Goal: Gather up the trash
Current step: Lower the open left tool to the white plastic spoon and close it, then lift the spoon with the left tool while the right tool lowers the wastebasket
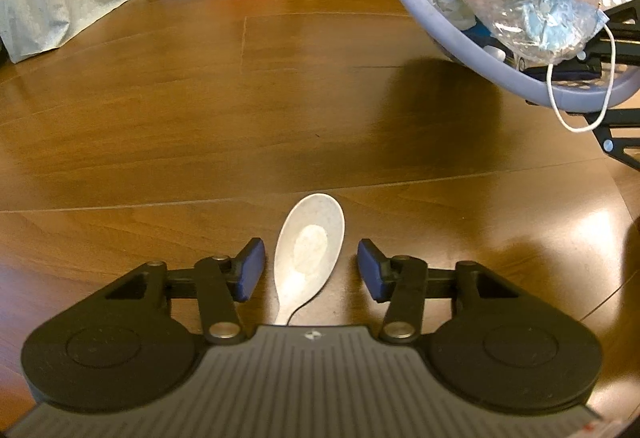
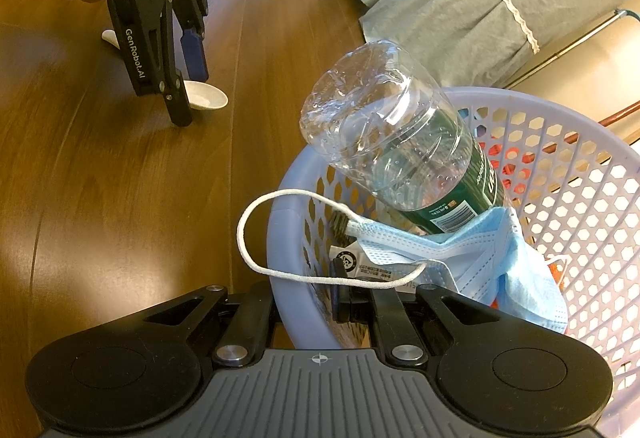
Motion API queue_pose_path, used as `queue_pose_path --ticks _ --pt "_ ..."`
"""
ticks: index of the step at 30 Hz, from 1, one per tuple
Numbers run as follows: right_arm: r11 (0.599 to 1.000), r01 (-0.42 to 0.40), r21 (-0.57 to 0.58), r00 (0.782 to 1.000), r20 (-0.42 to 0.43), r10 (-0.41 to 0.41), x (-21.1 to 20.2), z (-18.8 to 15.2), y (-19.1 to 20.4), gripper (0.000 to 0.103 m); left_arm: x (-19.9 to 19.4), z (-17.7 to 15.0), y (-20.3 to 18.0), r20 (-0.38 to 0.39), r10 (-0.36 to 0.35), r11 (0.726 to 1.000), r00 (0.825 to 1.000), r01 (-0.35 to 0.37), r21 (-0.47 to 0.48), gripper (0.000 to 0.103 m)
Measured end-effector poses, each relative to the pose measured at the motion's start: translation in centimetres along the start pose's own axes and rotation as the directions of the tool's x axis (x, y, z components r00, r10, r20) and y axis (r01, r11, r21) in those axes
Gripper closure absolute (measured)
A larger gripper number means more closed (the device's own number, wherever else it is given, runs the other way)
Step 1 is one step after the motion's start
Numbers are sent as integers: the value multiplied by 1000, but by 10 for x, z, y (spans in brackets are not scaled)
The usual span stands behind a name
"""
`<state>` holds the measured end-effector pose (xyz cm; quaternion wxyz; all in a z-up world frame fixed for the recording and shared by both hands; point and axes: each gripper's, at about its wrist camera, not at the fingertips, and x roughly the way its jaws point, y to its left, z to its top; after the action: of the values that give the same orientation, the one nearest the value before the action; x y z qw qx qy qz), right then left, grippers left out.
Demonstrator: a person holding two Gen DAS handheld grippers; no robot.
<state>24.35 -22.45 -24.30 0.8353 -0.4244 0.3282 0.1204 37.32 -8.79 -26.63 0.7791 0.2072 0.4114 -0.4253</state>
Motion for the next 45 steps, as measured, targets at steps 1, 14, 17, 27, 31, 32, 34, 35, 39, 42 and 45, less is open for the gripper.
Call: queue_pose_path --ticks 1,14,17,27,31,32,34,35,39,42,45 --pt "1000 0 1 1000 -1 0 0 0 0 97 0 0 0 0 -4 1000 1000 4 3 58" --pt "1000 1 3 1000 -1 -1 1 0 0 97 0 -4 0 -7 -6 1000 1000 6 26 74" --pt "1000 1 4 1000 0 -1 1 0 0 97 -1 -5 -1 -9 -1 1000 1000 1 30 75" --pt "1000 -5 6 1000 -1 5 -2 1 0 97 -23 -15 -3 -9 68 998 998 -68 -15 76" --pt "1000 -17 12 1000 6 17 -5 6 -1 97 -39 -24 -2 -23 78 997 997 -78 -19 76" --pt "1000 -23 10 1000 8 23 -6 8 1 97 -43 -26 -2 -26 78 997 997 -79 -19 76" --pt "999 -39 1 999 18 38 -9 12 3 97 -54 -29 0 -29 81 996 996 -81 -22 76" --pt "999 -48 -4 999 25 48 -12 15 4 98 -59 -30 1 -29 82 996 996 -83 -25 76" --pt "996 -86 -16 994 62 87 -21 30 13 98 -83 -34 4 -28 89 995 996 -90 -35 76" --pt "992 -122 -29 988 90 124 -29 42 20 98 -105 -37 7 -24 97 995 995 -98 -31 76" --pt "986 -164 -40 979 120 168 -37 55 28 98 -133 -44 12 -16 113 992 994 -113 -55 76"
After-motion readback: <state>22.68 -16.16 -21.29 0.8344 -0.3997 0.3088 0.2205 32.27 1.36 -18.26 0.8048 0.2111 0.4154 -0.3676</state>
